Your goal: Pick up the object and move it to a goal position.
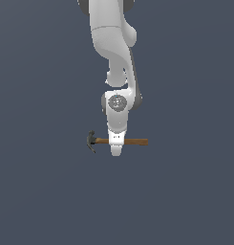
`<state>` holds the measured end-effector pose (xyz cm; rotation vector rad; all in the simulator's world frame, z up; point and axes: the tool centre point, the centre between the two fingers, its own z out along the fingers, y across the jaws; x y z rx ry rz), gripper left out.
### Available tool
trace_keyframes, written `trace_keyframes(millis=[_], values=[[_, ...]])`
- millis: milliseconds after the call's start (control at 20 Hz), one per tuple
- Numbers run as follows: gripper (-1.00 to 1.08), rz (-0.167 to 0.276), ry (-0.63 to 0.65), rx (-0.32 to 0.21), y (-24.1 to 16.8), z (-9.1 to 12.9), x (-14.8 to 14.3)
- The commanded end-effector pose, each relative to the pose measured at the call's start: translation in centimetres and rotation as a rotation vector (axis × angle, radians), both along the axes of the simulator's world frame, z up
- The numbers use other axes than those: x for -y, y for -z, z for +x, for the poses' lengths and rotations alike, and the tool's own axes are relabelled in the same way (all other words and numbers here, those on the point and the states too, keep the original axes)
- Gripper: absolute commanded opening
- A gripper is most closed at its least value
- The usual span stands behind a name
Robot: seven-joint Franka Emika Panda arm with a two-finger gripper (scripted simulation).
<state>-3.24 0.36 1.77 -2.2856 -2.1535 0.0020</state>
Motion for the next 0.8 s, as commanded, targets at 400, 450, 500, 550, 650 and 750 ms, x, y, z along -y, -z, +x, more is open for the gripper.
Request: trace_keyframes(millis=[400, 450, 500, 550, 650, 750], values=[[-1.0, 0.0, -0.002, -0.003, -1.0, -0.1, -0.2], [-1.0, 0.0, -0.002, -0.003, -1.4, -0.1, -0.2], [-1.0, 0.0, -0.002, -0.003, -1.9, 0.0, -0.3], [-1.0, 0.0, -0.002, -0.003, -2.4, 0.0, -0.3], [-1.0, 0.0, -0.002, -0.003, -3.6, 0.1, -0.4], [-1.0, 0.0, -0.002, -0.003, -5.1, 0.2, -0.5]])
